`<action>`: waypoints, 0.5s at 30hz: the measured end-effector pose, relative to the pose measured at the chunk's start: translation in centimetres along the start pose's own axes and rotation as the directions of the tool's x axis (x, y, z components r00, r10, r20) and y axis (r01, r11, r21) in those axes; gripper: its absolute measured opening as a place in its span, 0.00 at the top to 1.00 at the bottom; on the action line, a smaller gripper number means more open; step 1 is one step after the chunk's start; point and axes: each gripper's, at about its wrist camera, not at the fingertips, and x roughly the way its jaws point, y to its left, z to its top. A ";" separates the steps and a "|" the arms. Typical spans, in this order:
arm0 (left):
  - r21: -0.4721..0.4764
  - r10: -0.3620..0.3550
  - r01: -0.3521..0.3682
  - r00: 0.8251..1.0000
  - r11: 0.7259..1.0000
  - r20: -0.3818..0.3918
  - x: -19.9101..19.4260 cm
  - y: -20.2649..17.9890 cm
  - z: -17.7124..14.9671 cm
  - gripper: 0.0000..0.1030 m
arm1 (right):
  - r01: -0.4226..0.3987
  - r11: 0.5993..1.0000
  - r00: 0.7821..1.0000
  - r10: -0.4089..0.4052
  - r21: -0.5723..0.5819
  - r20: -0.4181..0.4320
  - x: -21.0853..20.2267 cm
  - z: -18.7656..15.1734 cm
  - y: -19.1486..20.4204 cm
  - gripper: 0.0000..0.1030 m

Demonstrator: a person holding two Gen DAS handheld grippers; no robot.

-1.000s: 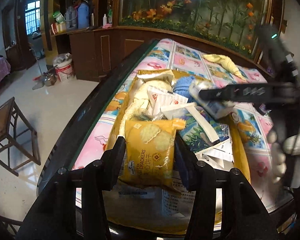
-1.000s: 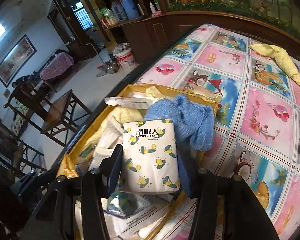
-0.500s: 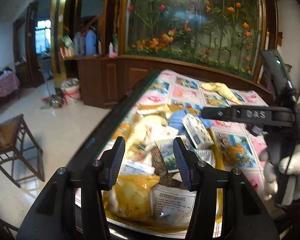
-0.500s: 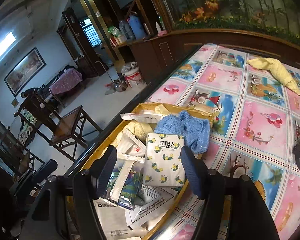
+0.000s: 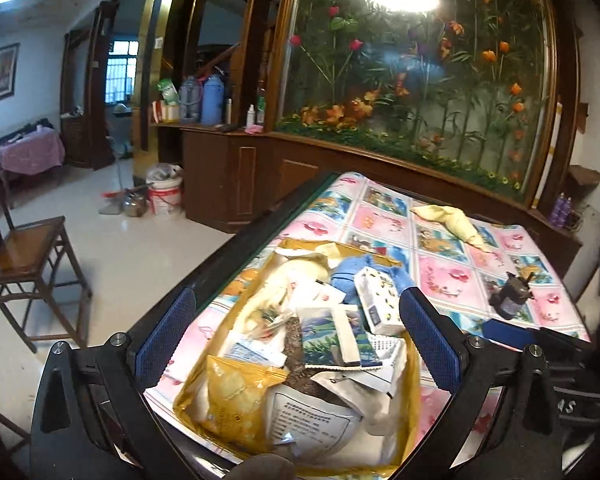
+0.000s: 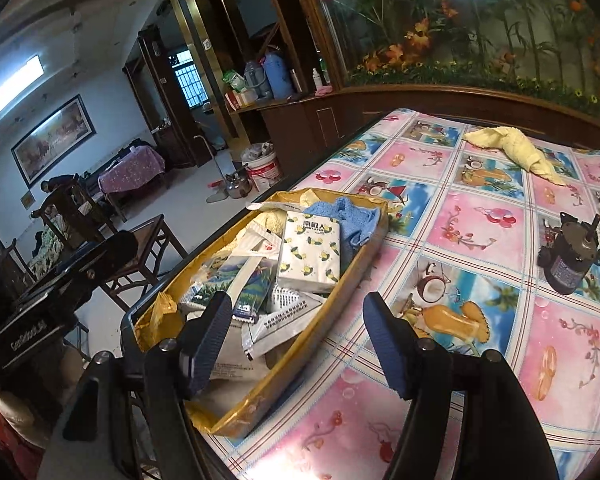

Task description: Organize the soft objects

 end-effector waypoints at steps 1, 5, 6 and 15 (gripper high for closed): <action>0.005 0.014 -0.014 1.000 1.000 -0.002 0.1 -0.2 0.0 0.00 | 0.003 1.000 1.000 -0.003 -0.011 -0.002 0.0 -0.2 0.2 0.34; -0.005 0.062 -0.062 0.998 0.998 -0.021 -0.1 -0.4 -0.4 0.00 | 0.013 0.998 1.000 -0.014 -0.059 -0.006 -0.2 -1.0 1.1 0.34; -0.005 0.069 -0.070 0.997 0.998 -0.027 -0.1 -0.3 -0.5 0.00 | 0.016 0.997 1.000 -0.017 -0.070 -0.008 -0.1 -1.2 1.4 0.34; 0.016 0.145 -0.144 0.987 0.989 -0.065 1.3 0.2 -1.1 0.00 | 0.023 0.991 0.999 -0.028 -0.130 -0.033 0.8 -1.9 3.1 0.34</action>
